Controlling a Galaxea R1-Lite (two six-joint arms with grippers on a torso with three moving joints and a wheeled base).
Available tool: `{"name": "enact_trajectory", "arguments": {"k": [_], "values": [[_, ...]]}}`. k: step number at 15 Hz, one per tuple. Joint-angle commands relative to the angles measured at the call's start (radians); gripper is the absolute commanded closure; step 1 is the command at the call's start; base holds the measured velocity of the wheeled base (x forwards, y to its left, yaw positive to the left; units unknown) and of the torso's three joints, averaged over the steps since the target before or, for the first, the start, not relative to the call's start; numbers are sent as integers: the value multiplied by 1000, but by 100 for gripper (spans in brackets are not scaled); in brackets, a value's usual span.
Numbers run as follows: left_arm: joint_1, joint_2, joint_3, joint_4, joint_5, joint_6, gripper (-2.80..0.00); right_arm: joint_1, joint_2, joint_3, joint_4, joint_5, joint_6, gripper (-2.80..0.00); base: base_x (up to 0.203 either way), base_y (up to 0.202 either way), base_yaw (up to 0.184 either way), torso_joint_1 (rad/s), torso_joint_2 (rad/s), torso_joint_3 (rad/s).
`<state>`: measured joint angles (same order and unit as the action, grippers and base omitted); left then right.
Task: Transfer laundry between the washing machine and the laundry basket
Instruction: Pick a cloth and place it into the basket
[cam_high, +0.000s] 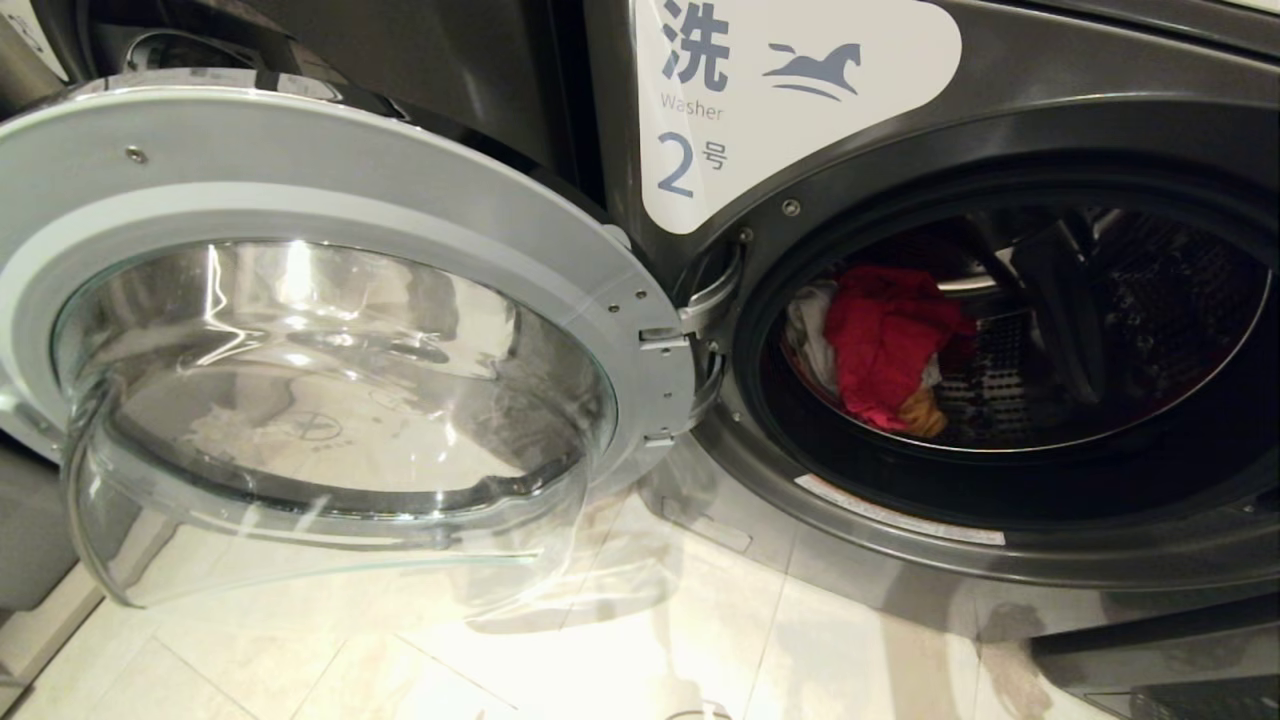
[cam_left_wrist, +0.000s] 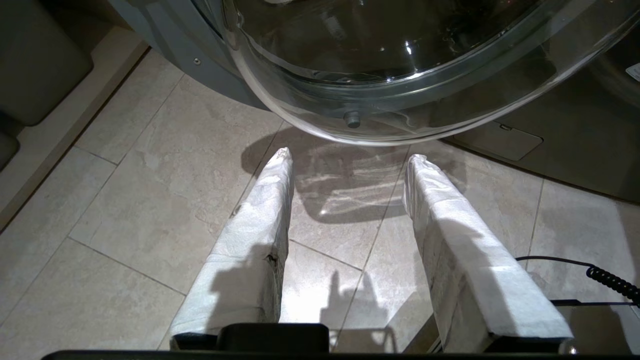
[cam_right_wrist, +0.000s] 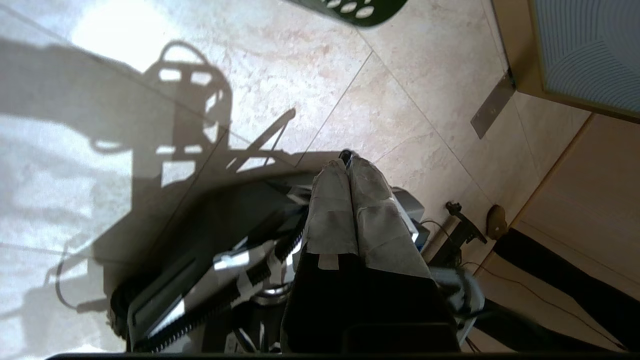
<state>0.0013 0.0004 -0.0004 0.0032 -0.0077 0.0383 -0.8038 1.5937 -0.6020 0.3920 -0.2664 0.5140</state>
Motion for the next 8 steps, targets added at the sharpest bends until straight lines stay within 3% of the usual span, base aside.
{"name": "enact_trajectory", "arguments": {"k": [1,4,8], "values": [[0,0,-1,0,0,0,0,-142,183,-89,-26,3,-109,0,0,0,0,0,0,0],[0,0,-1,0,0,0,0,-278,250,-94,-132,7,-357,0,0,0,0,0,0,0],[1,0,0,0,0,0,0,-339,230,7,-142,16,-444,0,0,0,0,0,0,0]]}}
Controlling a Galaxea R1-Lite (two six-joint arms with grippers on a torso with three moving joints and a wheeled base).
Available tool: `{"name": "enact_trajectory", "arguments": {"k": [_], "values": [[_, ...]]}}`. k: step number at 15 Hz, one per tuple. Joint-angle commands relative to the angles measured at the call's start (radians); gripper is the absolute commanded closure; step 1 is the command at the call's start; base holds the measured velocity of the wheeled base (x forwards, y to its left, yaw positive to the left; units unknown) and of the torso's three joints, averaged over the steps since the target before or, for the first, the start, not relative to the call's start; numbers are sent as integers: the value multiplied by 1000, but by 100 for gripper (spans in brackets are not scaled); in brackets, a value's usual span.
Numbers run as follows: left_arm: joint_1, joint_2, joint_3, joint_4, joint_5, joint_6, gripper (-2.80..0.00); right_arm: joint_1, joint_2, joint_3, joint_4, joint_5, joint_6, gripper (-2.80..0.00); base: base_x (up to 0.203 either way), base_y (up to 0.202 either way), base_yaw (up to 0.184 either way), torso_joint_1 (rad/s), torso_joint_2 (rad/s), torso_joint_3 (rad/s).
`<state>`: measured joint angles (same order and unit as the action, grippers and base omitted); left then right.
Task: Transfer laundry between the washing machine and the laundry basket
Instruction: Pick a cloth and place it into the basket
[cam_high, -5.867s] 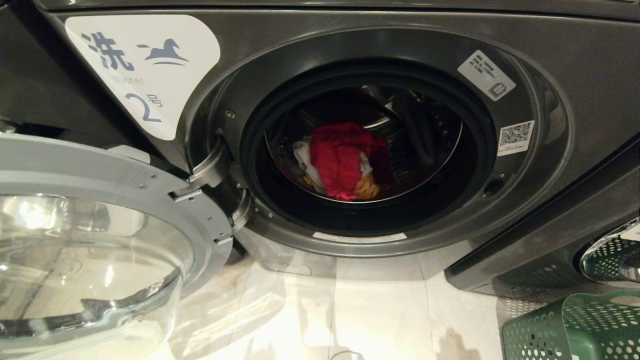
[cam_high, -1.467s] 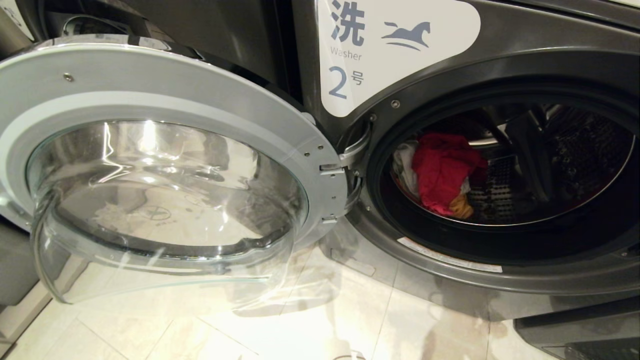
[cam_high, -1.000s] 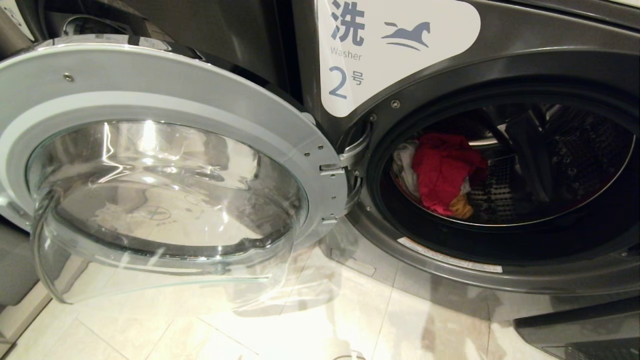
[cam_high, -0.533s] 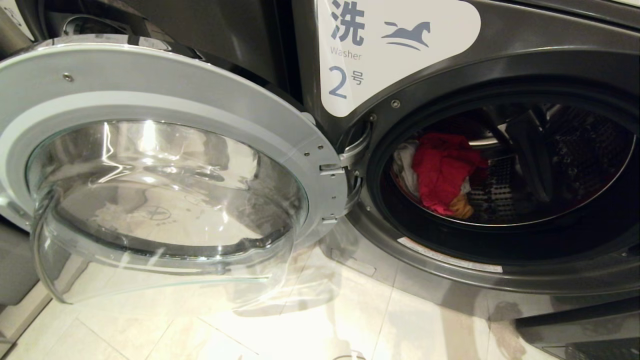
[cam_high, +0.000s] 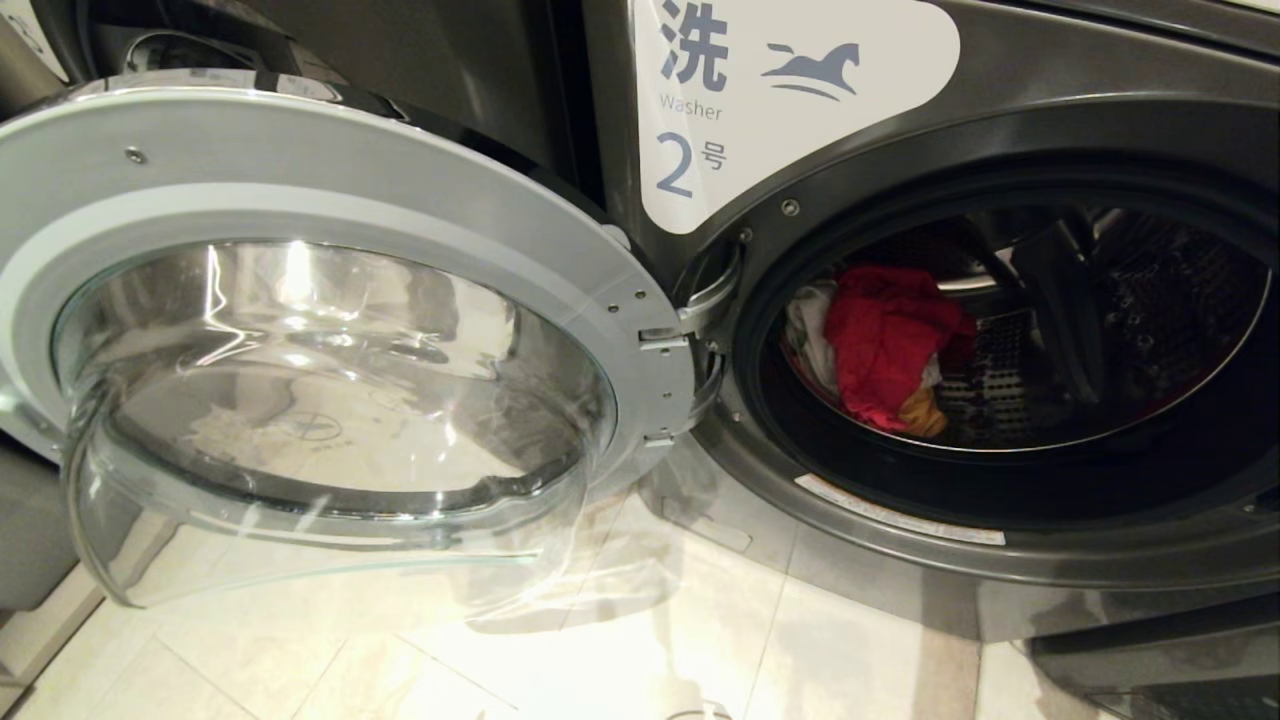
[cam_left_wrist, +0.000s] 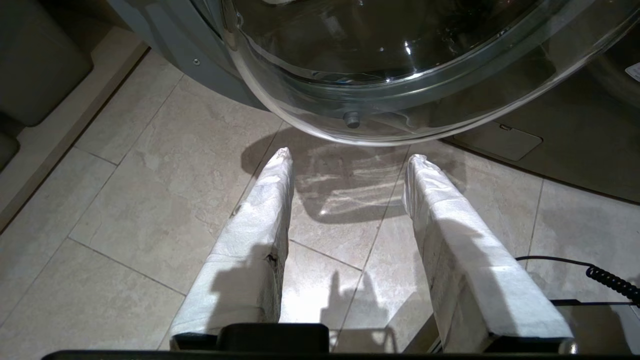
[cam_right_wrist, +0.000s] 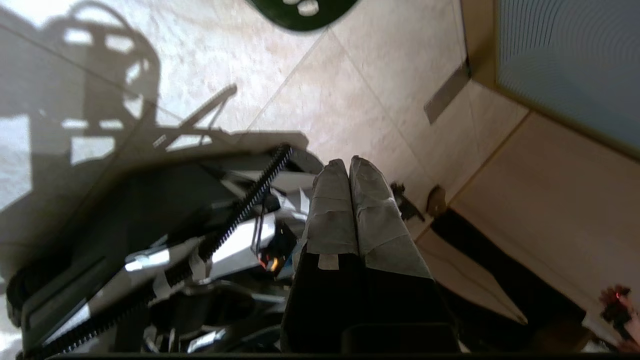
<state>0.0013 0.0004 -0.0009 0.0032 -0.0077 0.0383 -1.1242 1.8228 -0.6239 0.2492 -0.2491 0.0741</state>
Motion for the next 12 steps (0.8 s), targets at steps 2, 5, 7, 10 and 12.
{"name": "enact_trajectory", "arguments": {"k": [2,5,7,10,12], "values": [[0,1,1,0,0,0,0,-44,-1,62,-1,1,-8,0,0,0,0,0,0,0],[0,0,0,0,0,0,0,-132,15,76,-1,1,-165,0,0,0,0,0,0,0],[0,1,0,0,0,0,0,-186,38,74,1,2,-306,0,0,0,0,0,0,0],[0,0,1,0,0,0,0,-218,86,72,5,1,-462,0,0,0,0,0,0,0],[0,0,0,0,0,-1,0,-258,114,64,5,1,-617,0,0,0,0,0,0,0]]}}
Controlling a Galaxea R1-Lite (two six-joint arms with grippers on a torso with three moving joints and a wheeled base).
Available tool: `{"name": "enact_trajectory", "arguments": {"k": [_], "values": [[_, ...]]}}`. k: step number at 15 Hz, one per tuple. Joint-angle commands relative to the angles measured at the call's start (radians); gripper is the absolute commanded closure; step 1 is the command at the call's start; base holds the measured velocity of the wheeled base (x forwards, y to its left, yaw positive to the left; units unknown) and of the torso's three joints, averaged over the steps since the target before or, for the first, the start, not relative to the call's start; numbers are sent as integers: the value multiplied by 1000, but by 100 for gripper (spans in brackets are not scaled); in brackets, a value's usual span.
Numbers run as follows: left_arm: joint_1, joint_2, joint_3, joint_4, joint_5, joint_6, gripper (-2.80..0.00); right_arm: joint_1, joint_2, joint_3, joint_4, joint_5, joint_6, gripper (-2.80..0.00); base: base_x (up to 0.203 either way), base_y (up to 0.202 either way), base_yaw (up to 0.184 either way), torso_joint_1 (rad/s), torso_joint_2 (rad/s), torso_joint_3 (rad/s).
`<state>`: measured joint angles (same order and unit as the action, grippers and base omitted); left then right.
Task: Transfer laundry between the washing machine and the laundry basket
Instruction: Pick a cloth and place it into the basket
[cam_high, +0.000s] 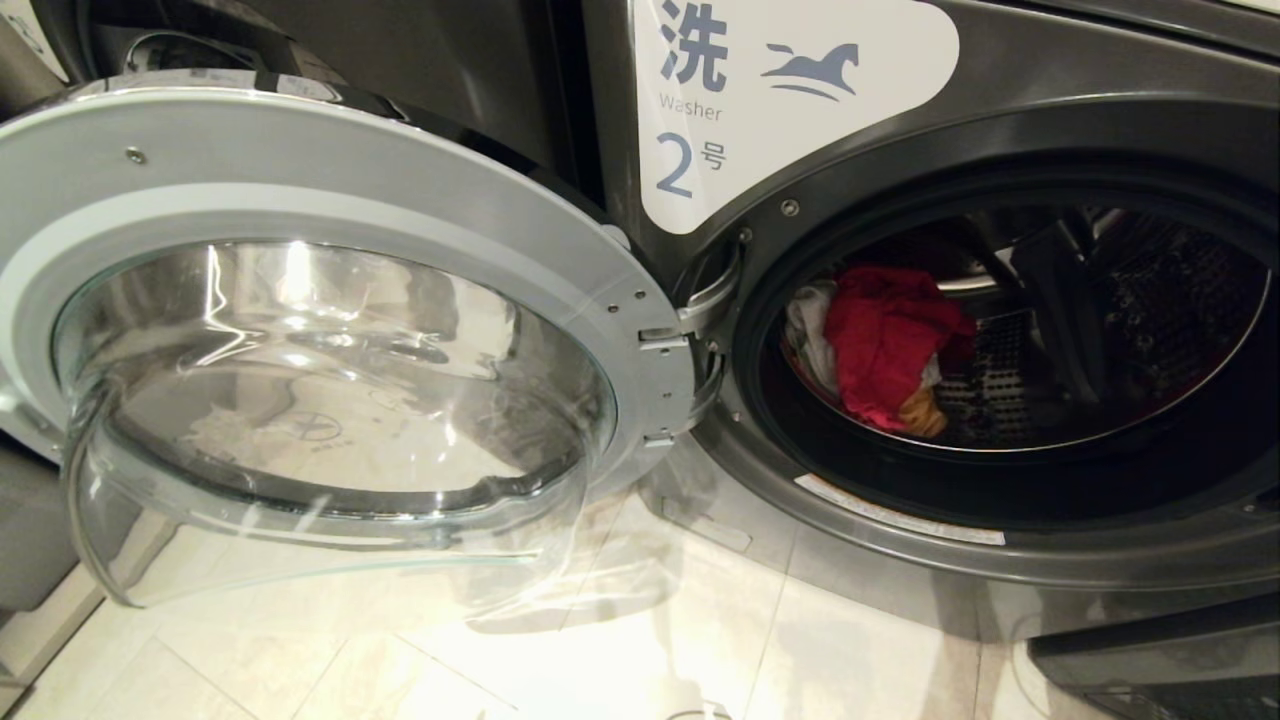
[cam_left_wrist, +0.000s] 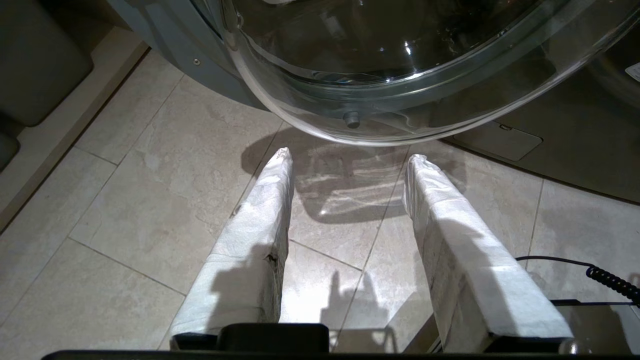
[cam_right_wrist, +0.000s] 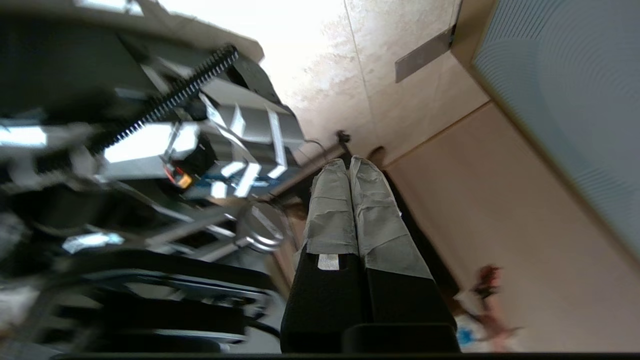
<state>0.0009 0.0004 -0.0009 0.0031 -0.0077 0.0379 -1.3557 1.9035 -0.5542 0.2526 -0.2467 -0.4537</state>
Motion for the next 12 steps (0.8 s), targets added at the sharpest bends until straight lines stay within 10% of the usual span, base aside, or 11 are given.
{"name": "enact_trajectory", "arguments": {"k": [1,4,5,9,12], "values": [[1,0,1,0,0,-1,0,-45,53,-15,1,-2,-159,0,0,0,0,0,0,0],[1,0,0,0,0,0,0,-81,101,-54,-2,25,-326,0,0,0,0,0,0,0],[1,0,-1,0,0,0,0,-93,121,-71,-3,45,-405,-280,0,0,0,0,0,0],[1,1,0,0,0,0,0,-104,250,-128,-129,105,-614,-280,0,0,0,0,0,0],[1,0,-1,0,0,0,0,-154,357,-132,-257,368,-732,-280,0,0,0,0,0,0]]}}
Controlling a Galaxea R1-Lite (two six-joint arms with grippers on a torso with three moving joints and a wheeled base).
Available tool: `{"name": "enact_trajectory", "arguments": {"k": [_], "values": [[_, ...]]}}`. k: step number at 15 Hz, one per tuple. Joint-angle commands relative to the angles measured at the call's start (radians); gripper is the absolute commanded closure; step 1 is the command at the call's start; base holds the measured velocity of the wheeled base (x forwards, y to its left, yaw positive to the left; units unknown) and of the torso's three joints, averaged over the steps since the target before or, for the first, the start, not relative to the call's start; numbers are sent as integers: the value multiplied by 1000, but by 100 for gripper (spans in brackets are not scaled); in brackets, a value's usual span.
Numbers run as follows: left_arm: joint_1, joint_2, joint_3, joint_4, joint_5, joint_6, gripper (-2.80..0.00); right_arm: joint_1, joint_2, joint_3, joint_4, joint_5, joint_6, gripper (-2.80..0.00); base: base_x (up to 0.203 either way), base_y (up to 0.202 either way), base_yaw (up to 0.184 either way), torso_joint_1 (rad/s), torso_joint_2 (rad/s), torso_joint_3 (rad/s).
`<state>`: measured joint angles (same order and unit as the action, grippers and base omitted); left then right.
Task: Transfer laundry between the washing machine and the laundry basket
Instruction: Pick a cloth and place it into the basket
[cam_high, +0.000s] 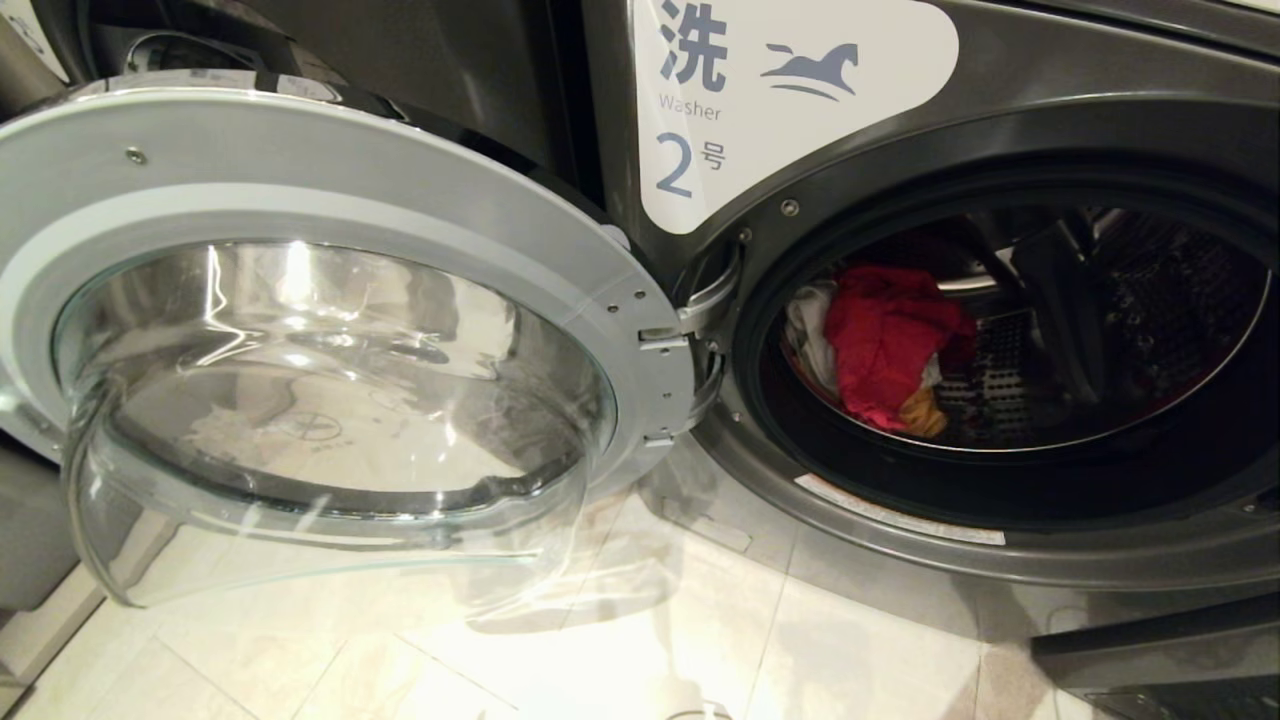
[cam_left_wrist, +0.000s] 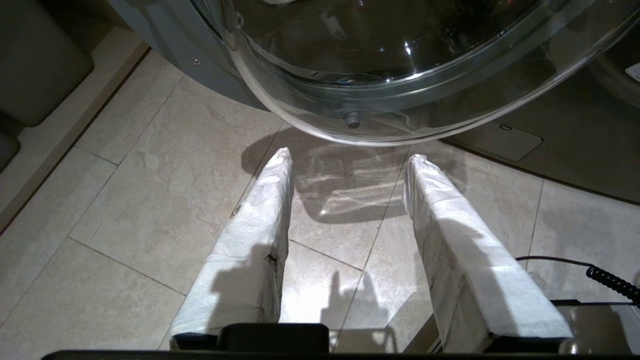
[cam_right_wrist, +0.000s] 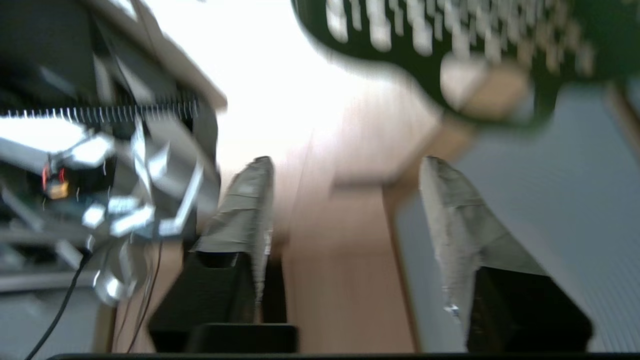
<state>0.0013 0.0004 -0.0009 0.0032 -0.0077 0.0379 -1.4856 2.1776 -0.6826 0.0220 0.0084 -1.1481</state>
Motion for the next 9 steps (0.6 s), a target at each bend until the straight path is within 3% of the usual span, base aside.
{"name": "enact_trajectory", "arguments": {"k": [1,3,5,9], "values": [[1,0,1,0,0,0,0,-48,128,-5,-38,208,-75,-280,0,0,0,0,0,0],[0,1,0,0,0,0,0,-87,197,-12,-49,285,-146,-280,0,0,0,0,0,0],[0,0,-1,0,0,0,0,-135,236,-8,-78,295,-207,-280,0,0,0,0,0,0],[0,1,0,0,0,0,0,-164,361,-65,-138,295,-217,-280,0,0,0,0,0,0]]}}
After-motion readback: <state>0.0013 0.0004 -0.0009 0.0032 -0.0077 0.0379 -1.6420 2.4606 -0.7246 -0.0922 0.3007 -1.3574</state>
